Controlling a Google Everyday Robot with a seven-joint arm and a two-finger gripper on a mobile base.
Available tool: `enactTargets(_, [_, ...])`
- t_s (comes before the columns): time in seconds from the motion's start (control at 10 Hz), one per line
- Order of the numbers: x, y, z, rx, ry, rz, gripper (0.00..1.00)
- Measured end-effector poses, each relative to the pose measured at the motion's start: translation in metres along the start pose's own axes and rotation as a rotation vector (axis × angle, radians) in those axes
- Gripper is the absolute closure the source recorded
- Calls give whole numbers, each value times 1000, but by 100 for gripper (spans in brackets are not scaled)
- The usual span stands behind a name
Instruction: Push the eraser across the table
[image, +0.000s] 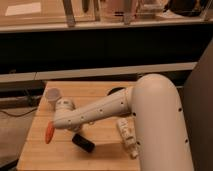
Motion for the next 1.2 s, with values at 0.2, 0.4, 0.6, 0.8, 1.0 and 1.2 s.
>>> enactTargets(0.2, [1,0,0,2,2,-7,100])
enactTargets(0.4, [1,-1,0,5,2,-15,100])
enactTargets(0.6, [2,-1,0,5,3,-22,100])
enactTargets(0.8, [1,-1,0,6,5,-31,100])
enactTargets(1.0, [2,-2,0,8,6,-39,100])
enactTargets(1.2, [2,-2,0,10,7,-48,100])
